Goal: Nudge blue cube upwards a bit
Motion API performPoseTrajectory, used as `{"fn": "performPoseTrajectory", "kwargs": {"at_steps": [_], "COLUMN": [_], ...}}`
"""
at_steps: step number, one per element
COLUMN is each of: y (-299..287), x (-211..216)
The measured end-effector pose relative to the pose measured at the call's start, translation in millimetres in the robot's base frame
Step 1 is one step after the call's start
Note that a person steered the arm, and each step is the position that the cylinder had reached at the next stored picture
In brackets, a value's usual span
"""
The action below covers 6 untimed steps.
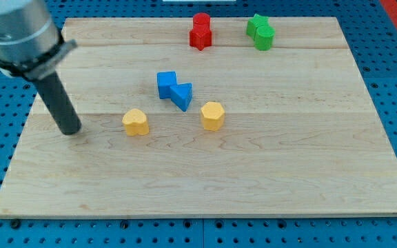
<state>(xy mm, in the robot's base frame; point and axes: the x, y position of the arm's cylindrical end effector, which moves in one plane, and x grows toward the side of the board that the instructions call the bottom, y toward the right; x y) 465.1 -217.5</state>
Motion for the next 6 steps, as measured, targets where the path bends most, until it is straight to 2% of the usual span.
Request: {"fn": "performPoseTrajectory", "kwargs": {"at_steps": [1,2,3,6], "y": [60,86,118,148], "x": [-16,-18,-43,-79]}}
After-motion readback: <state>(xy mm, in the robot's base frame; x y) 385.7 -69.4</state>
